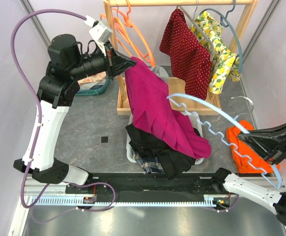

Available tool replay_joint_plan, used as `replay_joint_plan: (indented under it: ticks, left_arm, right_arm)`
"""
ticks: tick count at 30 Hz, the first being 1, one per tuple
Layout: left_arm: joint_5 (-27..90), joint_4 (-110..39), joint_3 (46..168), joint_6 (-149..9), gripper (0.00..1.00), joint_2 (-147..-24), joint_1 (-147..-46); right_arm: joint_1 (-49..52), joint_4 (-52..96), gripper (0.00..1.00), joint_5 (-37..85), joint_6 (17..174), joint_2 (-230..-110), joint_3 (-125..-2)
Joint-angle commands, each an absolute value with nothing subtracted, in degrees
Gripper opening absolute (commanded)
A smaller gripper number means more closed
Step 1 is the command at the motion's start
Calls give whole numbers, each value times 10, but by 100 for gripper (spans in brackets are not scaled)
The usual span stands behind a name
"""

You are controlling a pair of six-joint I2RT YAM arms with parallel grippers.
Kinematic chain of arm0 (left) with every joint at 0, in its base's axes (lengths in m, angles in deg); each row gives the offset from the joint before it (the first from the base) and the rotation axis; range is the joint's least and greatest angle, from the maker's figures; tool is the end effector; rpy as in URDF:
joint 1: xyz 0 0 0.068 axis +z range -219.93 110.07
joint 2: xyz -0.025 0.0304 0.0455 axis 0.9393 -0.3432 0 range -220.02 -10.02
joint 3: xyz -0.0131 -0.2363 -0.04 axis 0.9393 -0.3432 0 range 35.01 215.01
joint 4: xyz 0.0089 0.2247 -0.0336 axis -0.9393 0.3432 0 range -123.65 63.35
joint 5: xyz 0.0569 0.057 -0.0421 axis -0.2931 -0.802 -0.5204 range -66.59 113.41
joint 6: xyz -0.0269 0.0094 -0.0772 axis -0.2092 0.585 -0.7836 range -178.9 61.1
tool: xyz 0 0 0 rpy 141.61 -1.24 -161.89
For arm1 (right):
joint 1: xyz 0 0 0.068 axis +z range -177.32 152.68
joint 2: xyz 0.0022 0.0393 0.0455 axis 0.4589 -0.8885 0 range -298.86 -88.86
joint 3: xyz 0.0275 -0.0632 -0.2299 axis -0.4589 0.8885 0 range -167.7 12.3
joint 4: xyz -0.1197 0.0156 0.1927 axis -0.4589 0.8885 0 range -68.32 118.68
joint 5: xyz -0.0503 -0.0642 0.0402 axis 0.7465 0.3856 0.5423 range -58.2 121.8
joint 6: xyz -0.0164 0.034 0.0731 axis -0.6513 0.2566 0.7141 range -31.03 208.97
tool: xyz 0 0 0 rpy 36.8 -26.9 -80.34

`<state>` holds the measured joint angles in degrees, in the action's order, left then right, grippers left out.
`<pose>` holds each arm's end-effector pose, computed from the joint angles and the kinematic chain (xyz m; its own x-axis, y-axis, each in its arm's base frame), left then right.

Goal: Remove the skirt from the hanger

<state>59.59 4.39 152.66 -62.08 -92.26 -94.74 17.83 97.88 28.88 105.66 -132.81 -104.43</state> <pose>0.2143 -0.1456 0.5048 -0.0900 -0.0077 -0.9959 0.8704 0.4854 -0.0824 0.0003 0.0054 0.4811 -0.2540 0.1516 -0.9553 -0.7003 0.6524 0.2897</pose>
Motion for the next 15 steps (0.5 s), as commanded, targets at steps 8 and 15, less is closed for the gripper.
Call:
replay_joint_plan:
  ticks: [8, 15]
  left_arm:
    - [797, 12, 1563, -682, 2, -894, -996]
    - [853, -18, 1516, -707, 2, -891, -1030]
  right_arm:
    - [177, 781, 0, 505, 1091, -1302, -949]
    - [178, 717, 0, 522, 1087, -1404, -961]
